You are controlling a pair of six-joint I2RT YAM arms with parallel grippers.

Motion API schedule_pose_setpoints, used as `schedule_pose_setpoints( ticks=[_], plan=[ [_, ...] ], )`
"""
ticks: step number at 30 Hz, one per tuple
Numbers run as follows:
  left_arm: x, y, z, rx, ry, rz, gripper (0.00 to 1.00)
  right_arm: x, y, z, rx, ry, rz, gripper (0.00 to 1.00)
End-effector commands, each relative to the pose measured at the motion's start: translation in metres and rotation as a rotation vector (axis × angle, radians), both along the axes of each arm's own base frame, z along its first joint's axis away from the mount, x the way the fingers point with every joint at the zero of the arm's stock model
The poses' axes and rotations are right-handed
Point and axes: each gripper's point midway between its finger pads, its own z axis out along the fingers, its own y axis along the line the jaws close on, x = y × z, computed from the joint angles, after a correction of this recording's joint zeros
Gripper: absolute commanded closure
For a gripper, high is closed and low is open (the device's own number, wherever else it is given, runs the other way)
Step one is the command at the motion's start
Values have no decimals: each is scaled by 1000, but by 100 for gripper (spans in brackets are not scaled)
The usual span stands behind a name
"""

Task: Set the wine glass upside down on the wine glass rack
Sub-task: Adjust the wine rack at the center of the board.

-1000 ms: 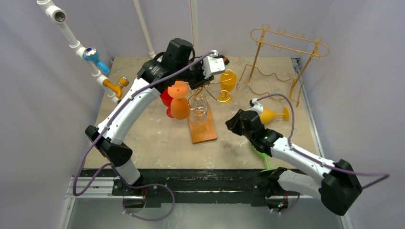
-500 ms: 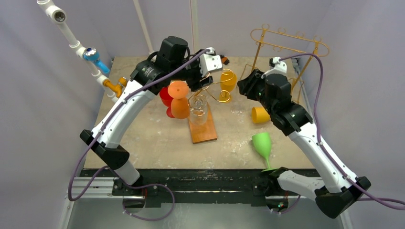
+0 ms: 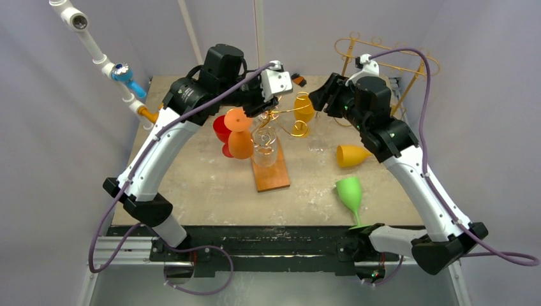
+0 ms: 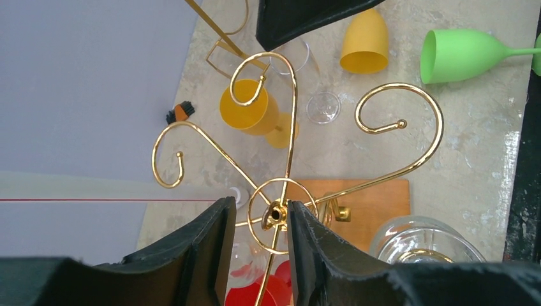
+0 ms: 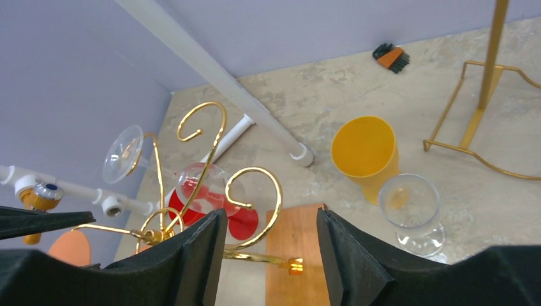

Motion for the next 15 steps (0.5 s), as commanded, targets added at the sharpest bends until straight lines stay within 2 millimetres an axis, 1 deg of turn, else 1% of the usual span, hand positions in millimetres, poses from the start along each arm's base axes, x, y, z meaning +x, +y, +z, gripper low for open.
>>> schedule_pose_setpoints(
  ticks=[1,5,8,12,15],
  plan=[
    [-3,7,-9,54,29,11,61,5,17,17,27,-27,83,39],
    [-4,9,-17,84,40,2,60,11,23,19,38,-31,106,40],
    [-2,10,-23,105,40,0,61,16,23,16,38,-26,106,45],
    [2,12,-33,134,36,9,62,24,17,12,41,-18,89,48],
    [4,12,-34,136,27,12,66,28,18,10,68,-16,114,51]
  ],
)
